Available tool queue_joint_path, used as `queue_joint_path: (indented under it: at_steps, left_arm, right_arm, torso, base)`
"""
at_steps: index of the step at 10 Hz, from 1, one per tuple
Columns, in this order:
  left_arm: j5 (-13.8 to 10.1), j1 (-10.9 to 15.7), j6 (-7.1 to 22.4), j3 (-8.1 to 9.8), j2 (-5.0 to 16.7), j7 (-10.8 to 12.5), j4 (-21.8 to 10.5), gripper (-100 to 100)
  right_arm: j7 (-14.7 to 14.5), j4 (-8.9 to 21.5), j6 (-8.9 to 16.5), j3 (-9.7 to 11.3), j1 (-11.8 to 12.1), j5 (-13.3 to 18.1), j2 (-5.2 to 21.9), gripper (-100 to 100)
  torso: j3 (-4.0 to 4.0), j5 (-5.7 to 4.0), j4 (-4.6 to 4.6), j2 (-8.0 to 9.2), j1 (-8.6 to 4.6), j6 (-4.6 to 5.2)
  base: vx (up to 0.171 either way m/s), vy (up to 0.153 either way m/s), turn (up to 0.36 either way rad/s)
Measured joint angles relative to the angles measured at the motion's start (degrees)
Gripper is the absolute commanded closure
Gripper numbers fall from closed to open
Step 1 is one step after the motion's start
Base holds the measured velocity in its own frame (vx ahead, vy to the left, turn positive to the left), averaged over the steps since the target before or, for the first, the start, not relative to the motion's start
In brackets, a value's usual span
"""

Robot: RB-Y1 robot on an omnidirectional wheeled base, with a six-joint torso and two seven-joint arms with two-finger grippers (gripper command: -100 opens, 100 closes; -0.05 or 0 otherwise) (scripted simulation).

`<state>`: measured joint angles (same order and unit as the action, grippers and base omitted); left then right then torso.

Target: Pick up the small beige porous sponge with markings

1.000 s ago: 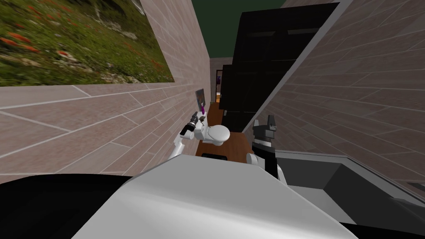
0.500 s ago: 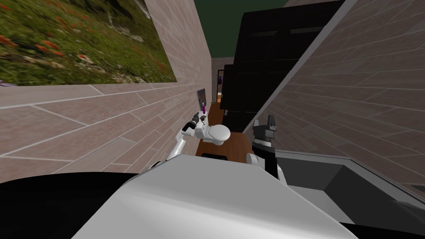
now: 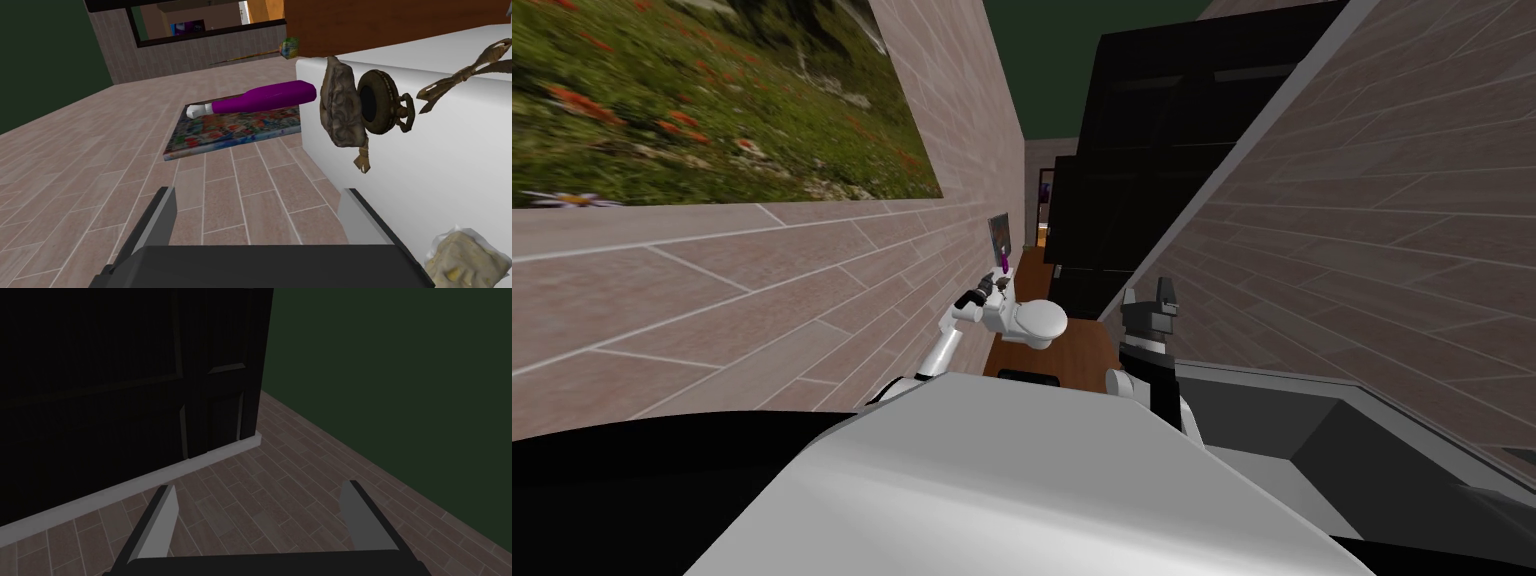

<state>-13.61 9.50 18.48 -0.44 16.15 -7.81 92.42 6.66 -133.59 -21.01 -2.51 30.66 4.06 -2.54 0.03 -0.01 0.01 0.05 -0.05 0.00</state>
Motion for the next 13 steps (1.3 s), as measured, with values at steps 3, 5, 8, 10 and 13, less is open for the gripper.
queue_joint_path:
  at_steps: [3,5,8,10,13]
  left_arm:
    - [-0.6,2.7,4.2,0.06,0.5,-0.2,-3.1,-100]
    - [-0.9,4.9,7.4,0.19,0.9,-0.3,-5.2,-100]
    - [-1.9,8.2,12.2,0.27,2.0,-0.4,-8.8,-100]
    - [-2.2,10.6,14.9,0.34,2.3,-0.5,-11.6,-100]
    - [-2.7,13.6,18.9,0.45,3.0,-0.6,-14.9,-100]
  right_arm:
    - [0.0,0.0,0.0,0.0,0.0,0.0,0.0,0]
    - [0.0,0.0,0.0,0.0,0.0,0.0,0.0,0]
    - [0.0,0.0,0.0,0.0,0.0,0.0,0.0,0]
    - [0.0,0.0,0.0,0.0,0.0,0.0,0.0,0]
    - [0.0,0.0,0.0,0.0,0.0,0.0,0.0,0]
  torso:
    - [0.05,0.0,0.02,0.08,-0.02,0.01]
    - [0.03,-0.01,0.01,0.05,-0.04,0.0]
    - [0.04,0.0,0.01,0.07,-0.01,-0.01]
    - [0.05,0.0,0.02,0.08,-0.01,0.0]
    - [0.02,0.0,0.01,0.03,-0.01,0.01]
  base:
    - [-0.043,-0.017,0.049]
    - [-0.033,-0.023,0.041]
    - [-0.037,-0.016,0.037]
    - [-0.037,-0.012,0.035]
    - [-0.029,-0.012,0.037]
